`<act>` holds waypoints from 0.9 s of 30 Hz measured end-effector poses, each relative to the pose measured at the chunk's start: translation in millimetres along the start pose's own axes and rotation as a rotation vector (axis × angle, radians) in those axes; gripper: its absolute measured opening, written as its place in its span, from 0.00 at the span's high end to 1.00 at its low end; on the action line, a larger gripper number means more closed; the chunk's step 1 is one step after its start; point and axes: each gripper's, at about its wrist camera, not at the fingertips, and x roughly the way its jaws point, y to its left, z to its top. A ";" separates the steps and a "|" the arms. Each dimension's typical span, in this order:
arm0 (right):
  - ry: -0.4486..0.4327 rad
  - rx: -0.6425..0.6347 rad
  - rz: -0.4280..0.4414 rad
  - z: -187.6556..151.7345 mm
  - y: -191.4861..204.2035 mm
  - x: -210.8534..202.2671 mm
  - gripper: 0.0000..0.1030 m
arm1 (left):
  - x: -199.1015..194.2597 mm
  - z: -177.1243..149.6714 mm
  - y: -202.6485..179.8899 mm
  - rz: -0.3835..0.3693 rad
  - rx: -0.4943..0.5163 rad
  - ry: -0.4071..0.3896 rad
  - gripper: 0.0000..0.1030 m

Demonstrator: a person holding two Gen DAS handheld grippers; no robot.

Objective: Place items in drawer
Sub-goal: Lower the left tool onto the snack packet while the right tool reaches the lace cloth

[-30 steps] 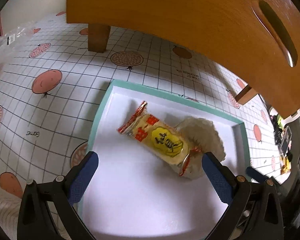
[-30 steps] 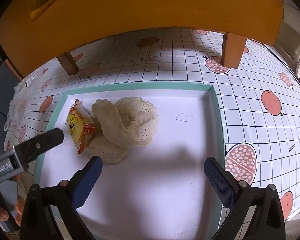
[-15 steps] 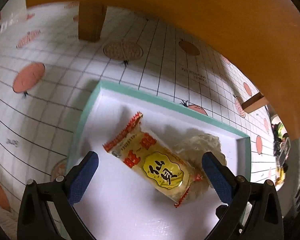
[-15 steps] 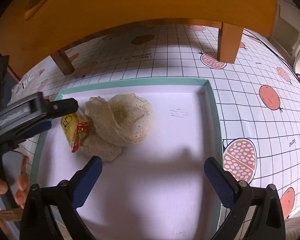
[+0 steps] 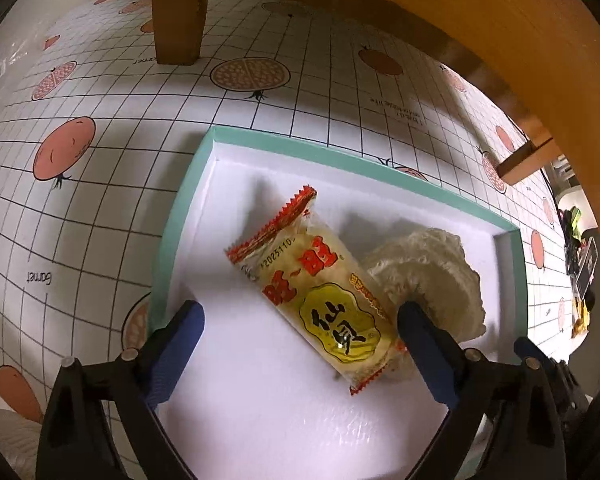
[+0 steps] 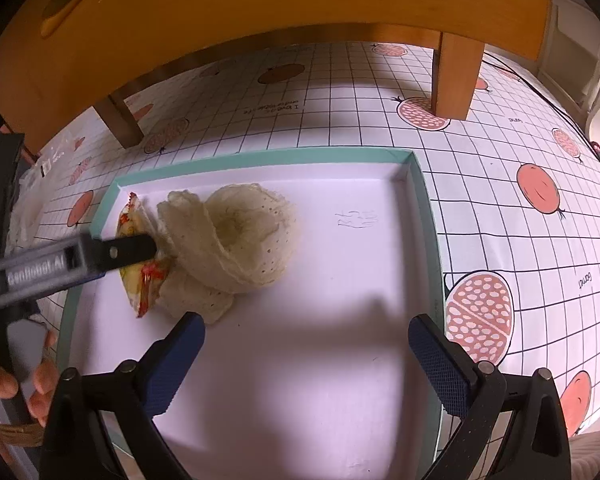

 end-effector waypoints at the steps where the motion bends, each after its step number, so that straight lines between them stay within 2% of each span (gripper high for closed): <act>1: -0.001 0.000 0.001 0.0 -0.3 -0.4 0.00 | -1.6 -0.1 0.8 0.004 0.003 0.000 0.06; 5: -0.008 0.000 0.002 0.6 -0.3 -1.8 0.00 | -7.7 -3.7 -0.8 0.031 0.035 -0.004 0.06; 12: -0.039 -0.001 0.058 7.2 4.4 -8.2 0.00 | -8.4 -6.1 4.6 -0.005 -0.014 0.010 0.06; 18: -0.070 -0.041 0.102 28.7 17.4 -10.5 0.01 | -16.3 -2.3 9.2 -0.028 -0.049 -0.029 0.06; 20: -0.064 -0.067 0.106 31.7 22.9 -6.2 0.04 | -16.9 0.1 11.6 -0.029 -0.062 -0.043 0.06; 23: -0.040 -0.104 0.115 29.5 30.7 1.7 0.17 | -16.0 2.8 12.2 -0.049 -0.067 -0.055 0.06; 27: -0.012 -0.140 0.124 26.7 38.6 11.8 0.25 | -10.7 4.4 5.6 -0.070 -0.067 -0.055 0.06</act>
